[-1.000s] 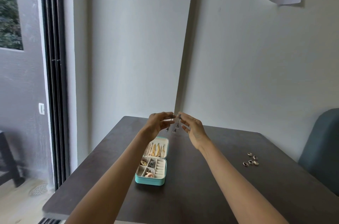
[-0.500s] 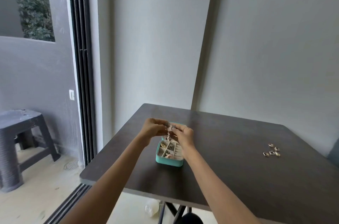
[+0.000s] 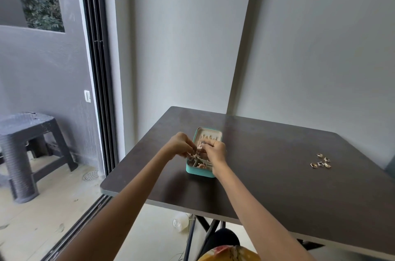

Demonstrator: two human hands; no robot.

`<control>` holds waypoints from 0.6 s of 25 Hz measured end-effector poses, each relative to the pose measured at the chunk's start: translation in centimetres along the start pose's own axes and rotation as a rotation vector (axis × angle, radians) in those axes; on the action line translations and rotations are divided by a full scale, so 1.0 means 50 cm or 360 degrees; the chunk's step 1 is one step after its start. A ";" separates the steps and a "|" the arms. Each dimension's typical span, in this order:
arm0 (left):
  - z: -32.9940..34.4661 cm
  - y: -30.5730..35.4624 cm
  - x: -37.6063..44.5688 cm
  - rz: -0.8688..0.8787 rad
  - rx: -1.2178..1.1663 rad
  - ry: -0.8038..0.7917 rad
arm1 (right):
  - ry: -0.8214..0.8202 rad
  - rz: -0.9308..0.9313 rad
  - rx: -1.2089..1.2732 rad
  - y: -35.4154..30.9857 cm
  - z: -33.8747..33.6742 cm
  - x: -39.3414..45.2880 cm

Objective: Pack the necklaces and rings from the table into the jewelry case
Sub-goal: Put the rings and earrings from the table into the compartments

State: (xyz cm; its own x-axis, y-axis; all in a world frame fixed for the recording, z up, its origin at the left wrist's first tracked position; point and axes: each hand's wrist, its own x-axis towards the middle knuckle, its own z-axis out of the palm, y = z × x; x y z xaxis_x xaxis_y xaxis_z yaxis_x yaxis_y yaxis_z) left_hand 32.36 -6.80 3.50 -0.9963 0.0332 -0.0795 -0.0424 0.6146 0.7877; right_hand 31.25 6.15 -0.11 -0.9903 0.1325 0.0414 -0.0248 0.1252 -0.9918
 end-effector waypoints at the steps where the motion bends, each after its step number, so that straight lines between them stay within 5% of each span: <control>1: 0.002 0.003 0.000 0.0018 0.0109 0.0001 | -0.0008 -0.0004 -0.0020 -0.001 -0.001 0.003; 12: -0.010 0.017 0.005 -0.0087 0.0310 0.0039 | -0.0337 0.0098 0.0085 -0.045 -0.007 -0.029; 15: -0.013 0.014 0.003 -0.0148 0.0311 -0.0049 | -0.0382 0.0094 -0.0219 -0.039 -0.008 -0.028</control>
State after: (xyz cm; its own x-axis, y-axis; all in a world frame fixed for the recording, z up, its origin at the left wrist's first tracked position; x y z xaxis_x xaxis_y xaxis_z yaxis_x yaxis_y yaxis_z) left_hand 32.13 -6.89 4.46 -0.9859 -0.0087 -0.1672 -0.1157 0.7569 0.6432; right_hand 32.75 6.10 1.84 -0.9939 -0.0910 -0.0618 0.0364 0.2587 -0.9653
